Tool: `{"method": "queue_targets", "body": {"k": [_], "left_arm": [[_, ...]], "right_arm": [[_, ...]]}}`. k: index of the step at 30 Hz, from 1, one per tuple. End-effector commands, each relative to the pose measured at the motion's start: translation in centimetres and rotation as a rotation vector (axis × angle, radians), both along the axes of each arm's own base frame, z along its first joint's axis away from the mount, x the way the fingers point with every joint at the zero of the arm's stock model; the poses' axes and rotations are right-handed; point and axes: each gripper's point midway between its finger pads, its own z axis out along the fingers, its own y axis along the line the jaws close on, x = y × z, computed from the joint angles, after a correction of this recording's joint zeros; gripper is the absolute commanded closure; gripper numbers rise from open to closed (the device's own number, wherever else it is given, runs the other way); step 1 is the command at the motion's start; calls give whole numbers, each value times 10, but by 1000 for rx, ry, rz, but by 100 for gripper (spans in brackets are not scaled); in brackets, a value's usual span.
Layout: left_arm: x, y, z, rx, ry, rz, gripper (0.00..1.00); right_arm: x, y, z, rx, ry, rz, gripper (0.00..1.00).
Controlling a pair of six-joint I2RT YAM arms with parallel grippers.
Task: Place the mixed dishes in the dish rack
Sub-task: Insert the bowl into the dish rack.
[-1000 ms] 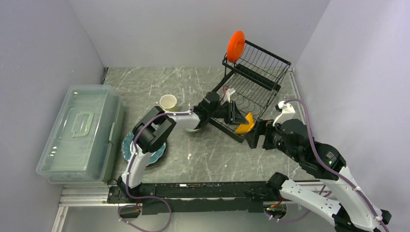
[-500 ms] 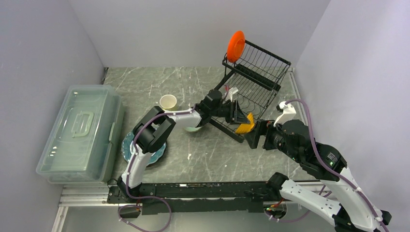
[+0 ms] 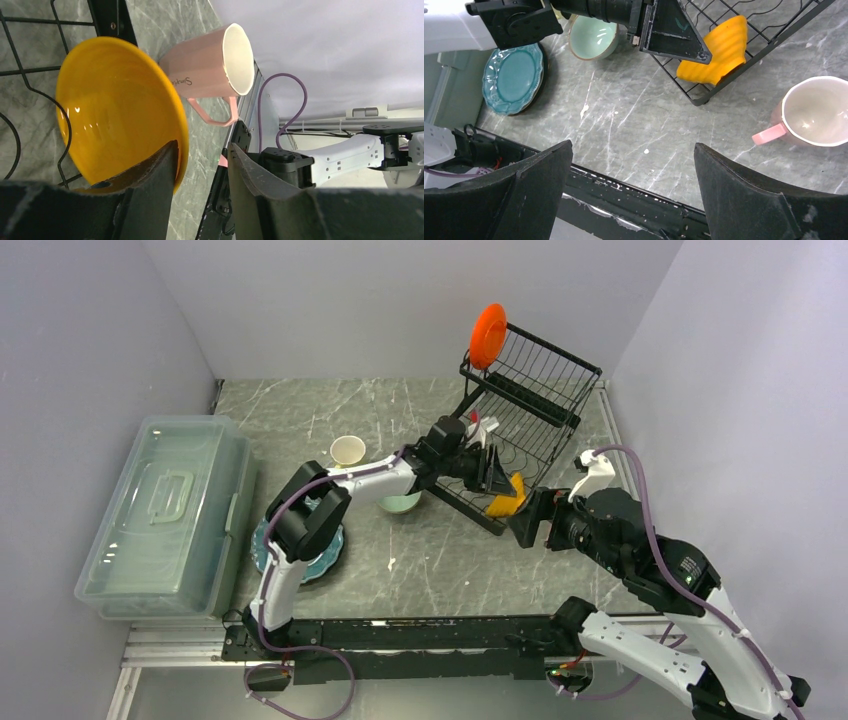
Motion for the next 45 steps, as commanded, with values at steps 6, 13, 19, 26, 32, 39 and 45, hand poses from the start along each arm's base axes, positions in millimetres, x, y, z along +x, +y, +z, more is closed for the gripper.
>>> {"method": "queue_targets", "body": {"k": [6,13,19,26,32,39,45], "left_arm": [[-1,1,62,-36,-151,-22,54],[0,2,60,-18,-160,-23,55],[1,5,55,24,-168,-19,54],[5,11,55,82,-197,-2,52],[7,20,57,131,-239,17,53],[12,52,70,244,-349,88,52],[10,92,90,350,-444,158,54]], "right_arm": [[1,-2,15,37,-39,-18,6],[3,-4,17,25,-45,-24,5],[4,-3,15,18,-43,-22,5],[7,1,14,13,-43,-15,5],[9,-2,17,-3,-45,-27,5],[15,-11,16,-66,-26,-81,6],[20,-22,17,-129,-7,-139,9]]}}
